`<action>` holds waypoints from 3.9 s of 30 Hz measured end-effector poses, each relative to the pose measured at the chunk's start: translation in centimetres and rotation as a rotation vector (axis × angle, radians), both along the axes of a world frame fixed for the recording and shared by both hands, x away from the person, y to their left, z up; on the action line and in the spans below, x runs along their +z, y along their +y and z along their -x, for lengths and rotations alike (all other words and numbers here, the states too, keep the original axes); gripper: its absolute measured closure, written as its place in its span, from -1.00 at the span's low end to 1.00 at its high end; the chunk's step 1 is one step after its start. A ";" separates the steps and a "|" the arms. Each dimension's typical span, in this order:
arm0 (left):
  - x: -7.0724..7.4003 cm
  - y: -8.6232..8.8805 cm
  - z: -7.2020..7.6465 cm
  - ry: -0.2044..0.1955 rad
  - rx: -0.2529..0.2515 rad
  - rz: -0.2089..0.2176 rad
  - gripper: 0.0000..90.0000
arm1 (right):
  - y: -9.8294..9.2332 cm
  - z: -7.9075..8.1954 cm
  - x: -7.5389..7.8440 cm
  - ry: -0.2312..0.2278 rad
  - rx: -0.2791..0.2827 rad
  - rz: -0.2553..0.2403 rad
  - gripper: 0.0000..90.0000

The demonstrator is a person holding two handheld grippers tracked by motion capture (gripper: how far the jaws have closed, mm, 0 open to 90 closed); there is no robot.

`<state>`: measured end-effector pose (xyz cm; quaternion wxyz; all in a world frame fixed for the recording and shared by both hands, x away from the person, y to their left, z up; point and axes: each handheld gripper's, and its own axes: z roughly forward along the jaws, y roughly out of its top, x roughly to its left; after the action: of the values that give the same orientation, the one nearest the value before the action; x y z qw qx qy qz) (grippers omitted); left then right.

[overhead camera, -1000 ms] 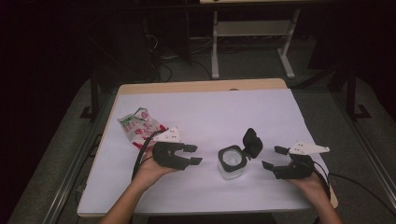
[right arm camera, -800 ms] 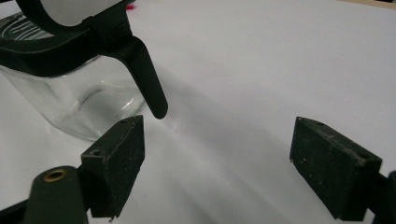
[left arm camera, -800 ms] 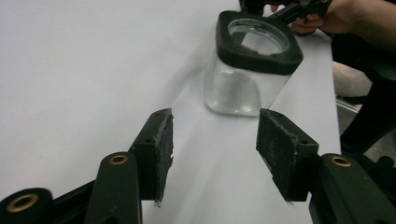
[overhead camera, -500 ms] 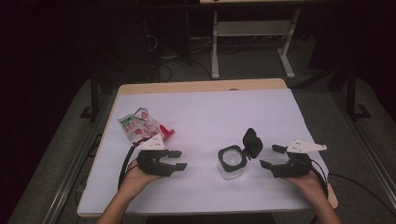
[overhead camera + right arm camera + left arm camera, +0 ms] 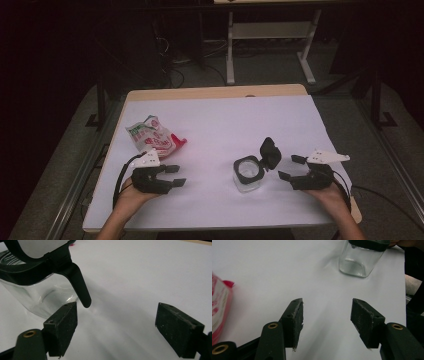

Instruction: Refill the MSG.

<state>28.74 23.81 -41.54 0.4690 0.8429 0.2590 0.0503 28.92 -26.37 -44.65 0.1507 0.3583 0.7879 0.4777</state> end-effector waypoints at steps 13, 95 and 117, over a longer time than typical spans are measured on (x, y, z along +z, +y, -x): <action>0.0 4.4 1.1 -0.008 0.104 0.011 -0.04 | 0.0 0.0 0.0 0.002 -0.003 0.002 -0.61; 0.7 8.0 -7.3 -0.125 0.223 0.077 0.95 | 0.1 0.0 -0.4 0.018 0.002 0.018 -0.61; 1.2 7.6 -6.9 -0.122 0.205 0.081 1.00 | 0.1 0.1 -0.5 0.018 -0.002 0.019 -0.61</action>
<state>35.60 31.45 -40.30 0.5098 0.7879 0.3164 0.1387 28.84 -26.31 -45.14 0.1473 0.3619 0.7935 0.4666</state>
